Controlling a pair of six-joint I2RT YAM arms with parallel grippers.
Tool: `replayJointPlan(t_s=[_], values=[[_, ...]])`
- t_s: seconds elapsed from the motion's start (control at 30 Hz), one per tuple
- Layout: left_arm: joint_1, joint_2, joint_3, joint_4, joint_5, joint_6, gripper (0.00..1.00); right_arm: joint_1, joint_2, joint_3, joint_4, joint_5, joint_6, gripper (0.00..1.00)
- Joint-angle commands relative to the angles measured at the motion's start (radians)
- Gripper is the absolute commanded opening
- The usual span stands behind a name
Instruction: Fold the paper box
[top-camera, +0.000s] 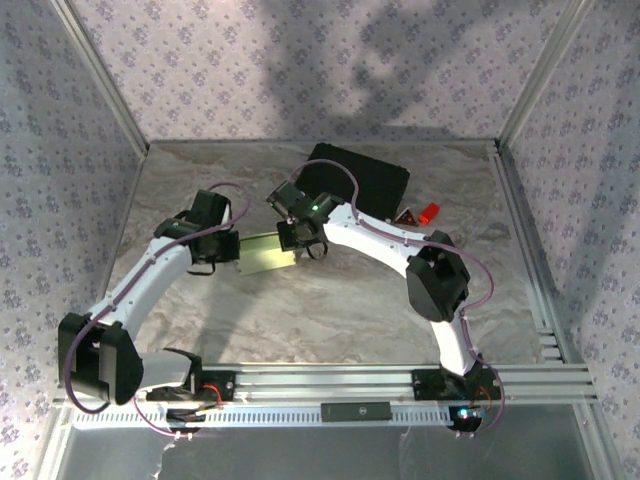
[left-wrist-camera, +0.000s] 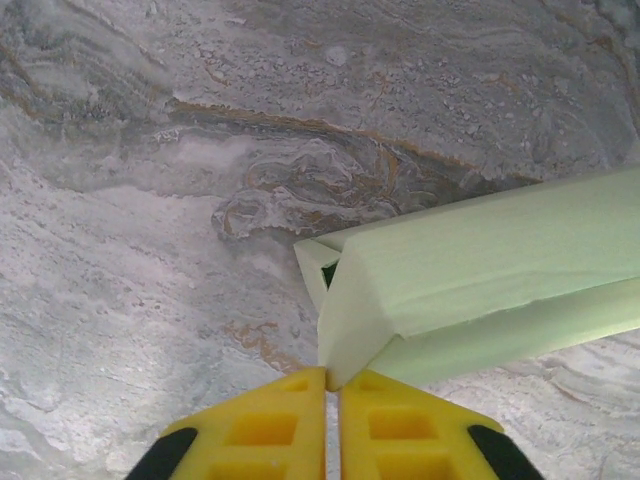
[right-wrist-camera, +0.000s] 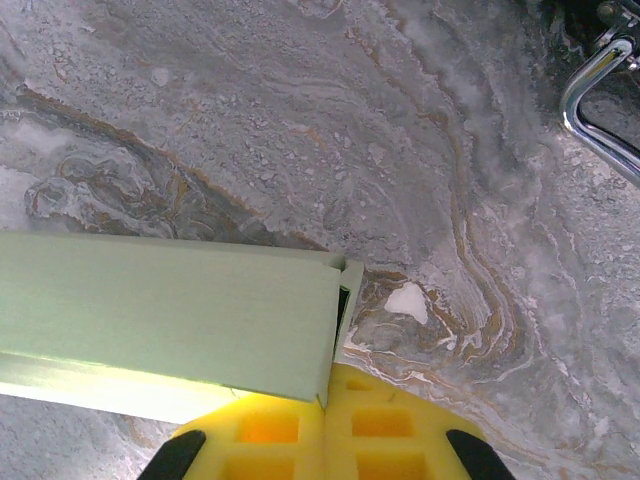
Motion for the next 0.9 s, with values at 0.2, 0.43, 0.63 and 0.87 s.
replayJointPlan(t_s=[0.2,0.43,0.63,0.87], values=[[-0.032,-0.001,0.031,-0.011,-0.035,-0.016,0.0,0.003,0.035,0.012,-0.049,-0.009,-0.017,0.0],[-0.037,0.0,0.077,-0.059,0.014,-0.078,0.0,0.008,0.044,0.019,-0.058,0.004,-0.019,0.0],[-0.037,0.034,0.111,-0.08,0.058,-0.107,0.0,0.013,0.047,0.025,-0.057,0.003,-0.016,0.0],[-0.036,0.053,0.073,-0.04,0.071,-0.126,0.0,0.016,0.045,0.031,-0.063,0.006,-0.016,0.0]])
